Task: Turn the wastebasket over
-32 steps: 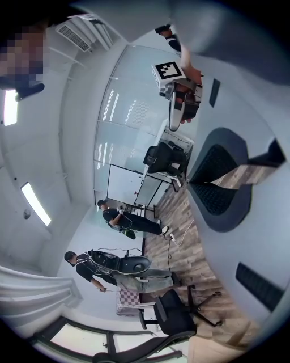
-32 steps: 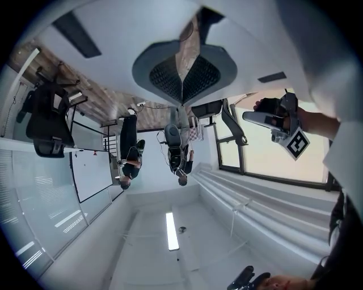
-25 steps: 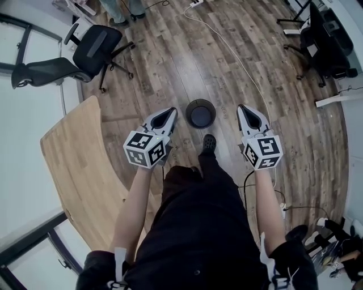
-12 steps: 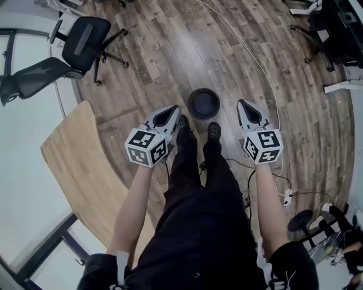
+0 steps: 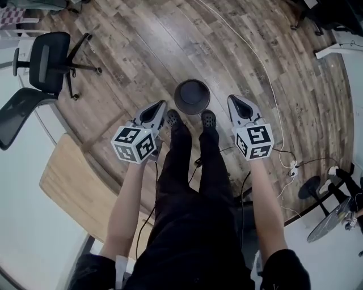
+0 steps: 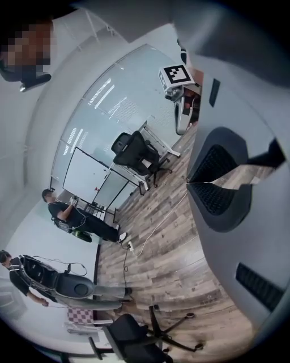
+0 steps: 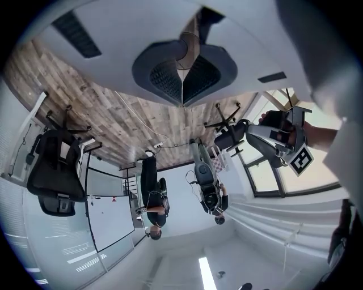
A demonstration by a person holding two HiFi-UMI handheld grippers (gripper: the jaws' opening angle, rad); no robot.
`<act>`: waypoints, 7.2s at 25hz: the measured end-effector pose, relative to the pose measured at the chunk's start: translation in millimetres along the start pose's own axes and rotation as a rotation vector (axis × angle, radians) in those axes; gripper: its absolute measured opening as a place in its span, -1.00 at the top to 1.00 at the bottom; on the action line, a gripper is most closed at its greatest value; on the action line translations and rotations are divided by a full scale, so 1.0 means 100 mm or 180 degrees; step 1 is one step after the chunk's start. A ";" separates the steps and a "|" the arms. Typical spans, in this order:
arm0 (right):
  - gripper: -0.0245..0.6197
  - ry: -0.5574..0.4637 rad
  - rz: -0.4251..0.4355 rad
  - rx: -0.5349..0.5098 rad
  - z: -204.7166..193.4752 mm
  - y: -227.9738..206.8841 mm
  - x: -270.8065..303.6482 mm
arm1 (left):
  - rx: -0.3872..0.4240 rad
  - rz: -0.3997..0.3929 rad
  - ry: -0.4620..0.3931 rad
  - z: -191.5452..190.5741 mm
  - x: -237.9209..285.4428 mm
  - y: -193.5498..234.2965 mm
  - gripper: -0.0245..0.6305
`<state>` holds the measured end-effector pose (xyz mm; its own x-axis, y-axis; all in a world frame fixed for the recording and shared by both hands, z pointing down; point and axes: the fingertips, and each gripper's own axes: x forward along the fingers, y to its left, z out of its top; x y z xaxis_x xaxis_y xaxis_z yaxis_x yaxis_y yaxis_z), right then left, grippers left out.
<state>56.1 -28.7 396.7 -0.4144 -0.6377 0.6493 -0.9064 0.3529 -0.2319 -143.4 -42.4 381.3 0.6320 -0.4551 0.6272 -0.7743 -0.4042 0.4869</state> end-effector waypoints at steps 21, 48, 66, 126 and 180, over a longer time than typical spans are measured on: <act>0.82 0.1702 0.0273 -0.0024 -3.06 -0.35 1.90 | -0.0313 -0.0033 0.1330 -2.57 1.96 1.68 0.87; 0.61 0.1993 -0.0051 0.0636 -4.08 -0.78 3.00 | 0.0226 0.0273 0.1820 -3.57 2.96 2.55 0.68; 0.68 0.1434 0.0069 0.0007 -3.19 -1.00 3.38 | 0.1126 0.0229 0.1285 -2.58 3.21 2.74 0.70; -0.20 0.1496 0.0041 0.1136 -3.96 -0.73 3.37 | 0.1198 -0.0619 0.1735 -4.26 3.47 2.05 0.55; -0.29 0.1949 0.0030 0.0153 -4.88 -0.24 2.86 | 0.2785 -0.1541 0.2061 -2.82 3.73 1.50 -0.45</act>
<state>-0.8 114.6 941.5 -0.3136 -0.1204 0.9419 -0.9115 0.3163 -0.2630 -33.0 -49.0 860.1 0.5245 0.2773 0.8050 -0.0163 -0.9420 0.3351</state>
